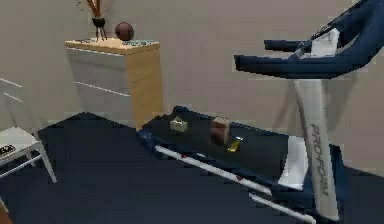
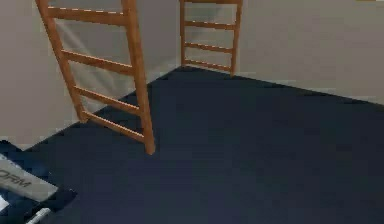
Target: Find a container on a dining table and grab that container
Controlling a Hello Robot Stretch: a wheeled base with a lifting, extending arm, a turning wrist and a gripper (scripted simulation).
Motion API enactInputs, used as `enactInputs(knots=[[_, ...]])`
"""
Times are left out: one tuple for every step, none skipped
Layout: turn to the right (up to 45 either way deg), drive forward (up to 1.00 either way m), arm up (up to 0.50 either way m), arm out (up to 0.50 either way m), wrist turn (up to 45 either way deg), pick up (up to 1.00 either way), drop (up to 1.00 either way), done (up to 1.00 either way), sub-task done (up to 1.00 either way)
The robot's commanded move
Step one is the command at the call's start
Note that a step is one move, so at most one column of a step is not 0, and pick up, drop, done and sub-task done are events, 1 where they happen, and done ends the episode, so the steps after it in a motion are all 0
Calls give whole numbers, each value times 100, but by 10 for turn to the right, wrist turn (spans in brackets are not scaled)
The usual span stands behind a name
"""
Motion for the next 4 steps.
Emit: enactInputs(knots=[[-450, 0, 0, 0, 0, 0, 0, 0, 0], [-150, 0, 0, 0, 0, 0, 0, 0, 0], [0, 90, 0, 0, 0, 0, 0, 0, 0], [-450, 0, 0, 0, 0, 0, 0, 0, 0]])
